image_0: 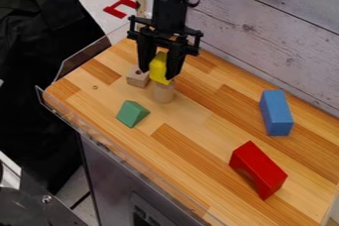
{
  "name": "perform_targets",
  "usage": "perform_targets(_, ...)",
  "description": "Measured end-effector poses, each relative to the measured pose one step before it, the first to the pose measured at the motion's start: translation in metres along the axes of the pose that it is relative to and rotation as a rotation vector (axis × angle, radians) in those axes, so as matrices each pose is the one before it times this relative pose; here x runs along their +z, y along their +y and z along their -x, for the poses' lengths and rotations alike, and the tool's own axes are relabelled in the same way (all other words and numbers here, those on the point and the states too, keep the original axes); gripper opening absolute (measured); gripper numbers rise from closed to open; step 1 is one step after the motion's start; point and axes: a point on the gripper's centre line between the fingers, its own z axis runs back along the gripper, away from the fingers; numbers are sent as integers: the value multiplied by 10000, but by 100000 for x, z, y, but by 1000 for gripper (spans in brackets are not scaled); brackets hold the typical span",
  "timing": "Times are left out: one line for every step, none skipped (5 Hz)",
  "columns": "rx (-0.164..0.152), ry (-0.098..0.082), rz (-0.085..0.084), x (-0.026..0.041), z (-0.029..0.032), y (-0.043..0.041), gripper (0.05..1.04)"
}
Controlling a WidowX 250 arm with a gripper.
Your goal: Put the yellow cube on top of the cylinder
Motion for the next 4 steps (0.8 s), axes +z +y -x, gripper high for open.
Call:
perform_targets(2, 52, -98, -88, -63, -103, 554)
perform_targets(-10, 75, 60, -259, 186, -81, 554)
perform_targets(6, 76, 44, -407, 226, -47, 554)
perform_targets(-16, -19, 92, -247, 78, -79, 554)
